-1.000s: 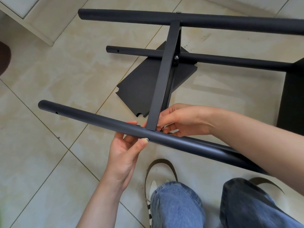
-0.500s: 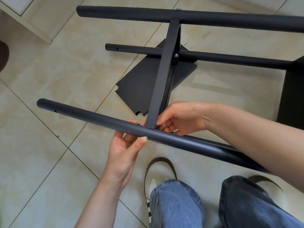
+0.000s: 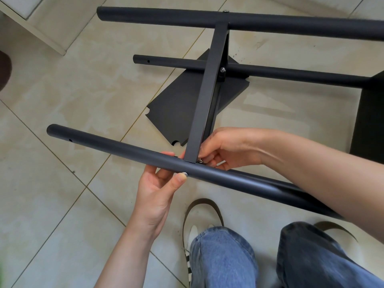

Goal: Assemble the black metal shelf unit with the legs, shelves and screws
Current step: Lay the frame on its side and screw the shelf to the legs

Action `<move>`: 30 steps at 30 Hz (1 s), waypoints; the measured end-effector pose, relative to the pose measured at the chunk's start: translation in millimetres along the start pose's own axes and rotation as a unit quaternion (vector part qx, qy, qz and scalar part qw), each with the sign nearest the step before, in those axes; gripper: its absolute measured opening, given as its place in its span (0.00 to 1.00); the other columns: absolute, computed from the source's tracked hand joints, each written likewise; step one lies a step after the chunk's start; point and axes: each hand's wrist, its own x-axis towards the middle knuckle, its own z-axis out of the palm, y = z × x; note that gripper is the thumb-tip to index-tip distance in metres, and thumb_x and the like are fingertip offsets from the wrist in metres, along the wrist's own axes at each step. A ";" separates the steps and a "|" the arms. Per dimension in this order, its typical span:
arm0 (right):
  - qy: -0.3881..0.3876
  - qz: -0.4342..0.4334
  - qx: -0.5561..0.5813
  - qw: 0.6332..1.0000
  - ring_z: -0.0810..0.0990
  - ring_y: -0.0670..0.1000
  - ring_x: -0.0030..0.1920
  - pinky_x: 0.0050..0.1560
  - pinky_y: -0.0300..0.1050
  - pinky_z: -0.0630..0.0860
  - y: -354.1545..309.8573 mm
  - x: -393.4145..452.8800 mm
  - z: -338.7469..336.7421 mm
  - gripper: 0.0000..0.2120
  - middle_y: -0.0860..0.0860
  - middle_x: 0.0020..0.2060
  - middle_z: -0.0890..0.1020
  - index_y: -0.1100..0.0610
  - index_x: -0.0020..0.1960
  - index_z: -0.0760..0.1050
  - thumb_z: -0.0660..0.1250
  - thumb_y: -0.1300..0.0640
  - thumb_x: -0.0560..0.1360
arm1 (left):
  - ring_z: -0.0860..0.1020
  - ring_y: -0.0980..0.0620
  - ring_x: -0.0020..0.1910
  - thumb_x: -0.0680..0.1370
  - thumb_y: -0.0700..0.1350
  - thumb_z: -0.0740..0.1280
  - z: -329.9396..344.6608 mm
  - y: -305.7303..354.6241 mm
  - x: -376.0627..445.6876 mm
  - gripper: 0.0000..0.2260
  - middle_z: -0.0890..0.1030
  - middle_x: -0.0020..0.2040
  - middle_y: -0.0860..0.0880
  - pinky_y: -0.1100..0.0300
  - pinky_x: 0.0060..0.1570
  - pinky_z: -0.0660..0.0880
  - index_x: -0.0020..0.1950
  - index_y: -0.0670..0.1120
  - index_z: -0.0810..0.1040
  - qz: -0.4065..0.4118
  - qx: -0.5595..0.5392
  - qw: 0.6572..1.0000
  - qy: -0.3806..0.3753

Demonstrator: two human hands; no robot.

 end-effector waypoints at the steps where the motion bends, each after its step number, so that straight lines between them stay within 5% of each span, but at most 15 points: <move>1: 0.003 0.005 -0.003 1.000 0.71 0.49 0.32 0.40 0.42 0.71 -1.9 -1.0 0.3 0.17 0.51 0.27 0.72 0.57 0.31 0.79 0.64 0.63 0.78 | 0.83 0.47 0.55 0.55 0.55 0.86 -0.2 0.1 -0.1 0.25 0.85 0.49 0.47 0.55 0.60 0.78 0.50 0.58 0.84 0.001 0.003 1.000 0.001; 10: 0.023 0.056 -0.013 0.998 0.61 0.46 0.28 0.34 0.38 0.63 -13.9 -4.9 3.9 0.08 0.49 0.26 0.63 0.58 0.41 0.75 0.63 0.64 0.78 | 0.82 0.48 0.58 0.58 0.56 0.85 -4.1 0.6 0.0 0.26 0.85 0.52 0.47 0.60 0.56 0.77 0.53 0.58 0.83 0.007 0.043 0.999 -0.003; 14: 0.047 0.024 -0.021 0.998 0.69 0.47 0.30 0.34 0.38 0.71 -9.0 -8.1 4.4 0.07 0.51 0.29 0.71 0.59 0.41 0.76 0.66 0.63 0.78 | 0.82 0.46 0.59 0.57 0.56 0.85 -5.3 -0.9 0.6 0.28 0.85 0.52 0.47 0.59 0.57 0.78 0.54 0.57 0.82 0.006 0.042 0.999 0.002; 19: 0.121 -0.060 0.030 0.990 0.83 0.52 0.42 0.46 0.46 0.82 -8.9 -20.2 3.6 0.05 0.56 0.44 0.82 0.58 0.46 0.77 0.67 0.66 0.77 | 0.83 0.48 0.56 0.54 0.56 0.86 -1.9 -2.8 -0.1 0.26 0.86 0.50 0.48 0.56 0.59 0.79 0.50 0.59 0.85 0.007 0.021 1.000 0.014; 24: 0.165 -0.118 0.103 0.974 0.86 0.53 0.50 0.48 0.47 0.83 -17.7 -35.6 1.6 0.20 0.57 0.53 0.83 0.60 0.66 0.73 0.68 0.67 0.76 | 0.83 0.48 0.57 0.59 0.47 0.83 3.2 -0.1 -5.7 0.26 0.86 0.51 0.48 0.58 0.58 0.78 0.56 0.52 0.81 0.002 0.010 1.000 0.025; 30: 0.192 -0.126 0.096 0.968 0.83 0.55 0.55 0.55 0.51 0.81 -26.1 -46.9 13.4 0.31 0.56 0.59 0.79 0.61 0.75 0.62 0.71 0.65 0.75 | 0.81 0.48 0.62 0.70 0.35 0.70 13.0 5.7 -10.7 0.22 0.85 0.58 0.45 0.56 0.66 0.74 0.63 0.47 0.73 0.001 -0.015 1.000 0.009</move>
